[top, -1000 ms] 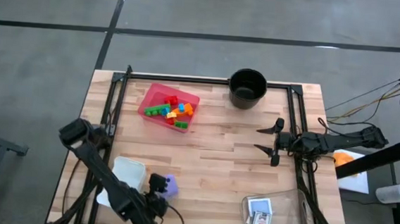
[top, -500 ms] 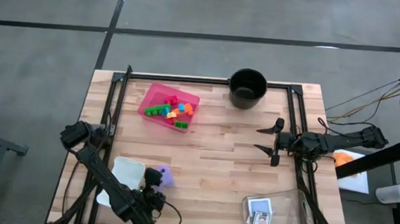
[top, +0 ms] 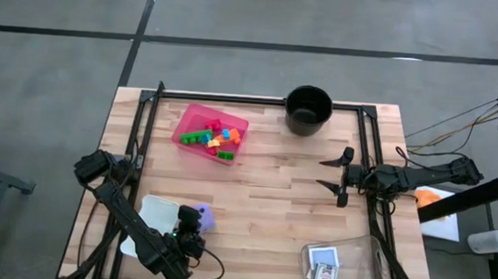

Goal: Pick & Place Toys
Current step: Put the purple dice into the white bin

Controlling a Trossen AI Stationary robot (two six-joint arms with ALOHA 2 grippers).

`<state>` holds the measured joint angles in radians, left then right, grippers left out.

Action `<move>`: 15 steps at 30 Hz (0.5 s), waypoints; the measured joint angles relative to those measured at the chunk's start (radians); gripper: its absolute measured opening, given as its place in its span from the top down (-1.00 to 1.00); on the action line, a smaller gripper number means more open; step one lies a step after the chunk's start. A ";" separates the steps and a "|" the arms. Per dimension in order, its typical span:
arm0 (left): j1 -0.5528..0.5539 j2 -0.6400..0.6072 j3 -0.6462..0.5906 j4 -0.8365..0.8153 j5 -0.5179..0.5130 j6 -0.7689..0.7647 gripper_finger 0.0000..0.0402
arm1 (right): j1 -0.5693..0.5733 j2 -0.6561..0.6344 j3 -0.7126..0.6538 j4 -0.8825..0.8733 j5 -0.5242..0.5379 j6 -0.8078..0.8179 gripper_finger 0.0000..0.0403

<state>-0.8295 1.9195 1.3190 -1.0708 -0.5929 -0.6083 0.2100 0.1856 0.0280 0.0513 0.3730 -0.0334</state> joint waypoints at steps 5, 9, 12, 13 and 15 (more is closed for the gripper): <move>0.001 0.000 0.000 -0.003 -0.002 0.001 0.96 | 0.000 0.000 0.000 0.000 0.000 0.000 -0.42; 0.001 0.000 0.000 0.000 -0.008 -0.004 0.99 | 0.000 0.000 0.000 0.000 0.000 0.000 -0.42; 0.001 -0.002 0.007 0.000 -0.028 -0.026 1.00 | 0.000 0.000 0.000 0.000 0.000 0.000 -0.42; 0.001 -0.002 0.014 -0.001 -0.032 -0.027 1.00 | 0.000 0.000 0.000 0.000 0.000 0.000 -0.42; 0.002 0.000 0.033 0.000 -0.041 -0.023 0.99 | 0.000 0.000 0.000 0.000 0.000 0.000 -0.42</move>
<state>-0.8275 1.9193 1.3515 -1.0708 -0.6337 -0.6310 0.2100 0.1856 0.0280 0.0513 0.3732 -0.0334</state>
